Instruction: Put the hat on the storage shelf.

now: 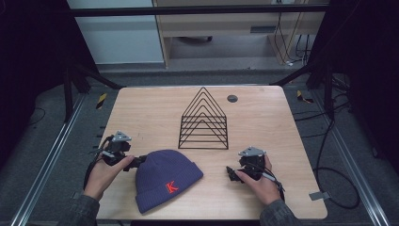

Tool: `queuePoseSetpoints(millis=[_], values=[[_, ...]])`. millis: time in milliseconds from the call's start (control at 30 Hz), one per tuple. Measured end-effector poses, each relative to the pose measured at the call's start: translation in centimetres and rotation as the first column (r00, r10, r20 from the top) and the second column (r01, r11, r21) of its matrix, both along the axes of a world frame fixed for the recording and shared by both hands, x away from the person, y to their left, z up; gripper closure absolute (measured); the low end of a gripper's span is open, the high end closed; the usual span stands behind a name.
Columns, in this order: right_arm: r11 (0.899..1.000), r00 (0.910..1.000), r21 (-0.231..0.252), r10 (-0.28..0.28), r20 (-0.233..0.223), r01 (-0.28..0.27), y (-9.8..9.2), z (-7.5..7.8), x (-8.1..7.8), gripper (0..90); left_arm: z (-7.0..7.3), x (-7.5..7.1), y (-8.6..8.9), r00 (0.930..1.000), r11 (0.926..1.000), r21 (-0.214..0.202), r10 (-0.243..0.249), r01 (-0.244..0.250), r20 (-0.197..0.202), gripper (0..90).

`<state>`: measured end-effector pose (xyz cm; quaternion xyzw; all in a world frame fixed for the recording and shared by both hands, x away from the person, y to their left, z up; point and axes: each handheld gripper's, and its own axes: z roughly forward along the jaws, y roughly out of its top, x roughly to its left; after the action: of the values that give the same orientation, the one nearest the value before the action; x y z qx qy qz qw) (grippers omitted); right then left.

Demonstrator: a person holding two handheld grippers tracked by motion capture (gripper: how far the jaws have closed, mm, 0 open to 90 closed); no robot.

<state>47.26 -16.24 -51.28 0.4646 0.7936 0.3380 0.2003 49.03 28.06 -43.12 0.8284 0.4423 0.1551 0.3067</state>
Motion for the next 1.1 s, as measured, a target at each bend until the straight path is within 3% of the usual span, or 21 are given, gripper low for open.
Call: queuePoseSetpoints(millis=[200,267,400,567,967,1100], values=[[1.0,1.0,0.0,0.001,0.0,-0.001,0.0,0.0,0.0,0.4,0.0,0.3,-0.7,0.9983,0.9997,0.02,0.013,-0.012,-0.056,18.3],[1.0,1.0,0.001,0.001,0.0,-0.001,0.0,0.0,0.0,0.4,0.2,0.3,-1.5,0.9975,0.998,0.062,-0.002,0.006,-0.071,19.7],[1.0,1.0,-0.003,0.003,0.002,-0.003,0.0,0.0,0.0,0.4,0.0,0.4,-2.5,0.9947,0.9939,0.106,-0.017,0.028,-0.102,21.4],[1.0,1.0,-0.003,0.004,0.002,-0.004,0.0,0.0,0.0,0.4,-0.7,0.9,-3.0,0.9932,0.9909,0.131,-0.017,0.032,-0.115,25.3],[1.0,1.0,0.002,-0.003,0.001,0.003,0.0,0.0,-0.1,0.6,-1.3,1.5,-2.5,0.9908,0.9947,0.102,0.015,-0.001,-0.134,35.1],[1.0,1.0,0.004,-0.003,-0.001,0.003,0.0,0.0,-0.1,0.6,-1.5,1.8,-2.7,0.9903,0.9944,0.106,0.007,0.008,-0.139,38.3]])
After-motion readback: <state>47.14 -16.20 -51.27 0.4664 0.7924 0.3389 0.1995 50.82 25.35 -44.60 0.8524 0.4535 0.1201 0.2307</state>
